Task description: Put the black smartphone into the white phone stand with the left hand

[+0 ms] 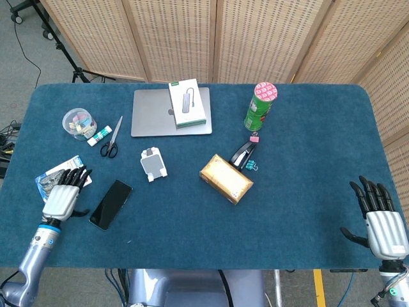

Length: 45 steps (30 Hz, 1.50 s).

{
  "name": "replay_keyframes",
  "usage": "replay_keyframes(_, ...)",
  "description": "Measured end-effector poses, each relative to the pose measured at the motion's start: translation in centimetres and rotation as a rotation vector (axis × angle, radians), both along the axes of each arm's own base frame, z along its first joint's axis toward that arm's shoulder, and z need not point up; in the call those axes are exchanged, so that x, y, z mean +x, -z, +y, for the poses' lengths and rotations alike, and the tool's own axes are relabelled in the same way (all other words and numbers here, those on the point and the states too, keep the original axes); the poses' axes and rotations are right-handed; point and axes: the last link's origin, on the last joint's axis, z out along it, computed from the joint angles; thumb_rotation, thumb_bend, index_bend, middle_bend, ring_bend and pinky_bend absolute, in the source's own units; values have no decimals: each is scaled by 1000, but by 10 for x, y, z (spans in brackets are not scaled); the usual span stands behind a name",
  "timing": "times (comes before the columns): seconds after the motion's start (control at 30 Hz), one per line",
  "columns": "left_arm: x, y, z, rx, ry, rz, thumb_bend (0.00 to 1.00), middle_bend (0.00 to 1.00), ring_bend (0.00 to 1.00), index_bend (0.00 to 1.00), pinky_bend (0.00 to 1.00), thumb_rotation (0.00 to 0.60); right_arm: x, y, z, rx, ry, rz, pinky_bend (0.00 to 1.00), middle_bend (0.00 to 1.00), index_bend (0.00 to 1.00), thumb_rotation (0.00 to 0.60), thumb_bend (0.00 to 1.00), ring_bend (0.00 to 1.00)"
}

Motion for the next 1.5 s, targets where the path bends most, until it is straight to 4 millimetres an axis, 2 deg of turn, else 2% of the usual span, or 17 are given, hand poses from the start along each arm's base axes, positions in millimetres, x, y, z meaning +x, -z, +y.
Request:
replay_keyframes(0.43,19,14,-4,-41,47,4,0,0,0,0,0,600,0,-1,0,-4,1,-9,0,0,0,600,0,0)
replay_keyframes(0.83,53,34,-15,-118,132,-8,0,0,0,0,0,600,0,-2,1,-2,1,-20,0,0,0,600,0,0)
replay_keyframes(0.97,74,47,-18,-160,180,-17,0,0,0,0,0,600,-1,-3,0,-4,6,-22,0,0,0,600,0,0)
replay_keyframes(1.1,90,52,-24,-197,238,-32,0,0,0,0,0,600,-2,-3,0,-7,10,-18,0,0,0,600,0,0)
replay_keyframes(1.27,95,46,-27,-259,291,-6,0,0,0,0,0,600,-2,-2,-1,-1,15,-18,0,0,0,600,0,0)
replay_keyframes(1.5,95,23,-10,-320,389,183,0,0,0,0,0,600,-3,-2,-2,-9,25,-14,0,0,0,600,0,0)
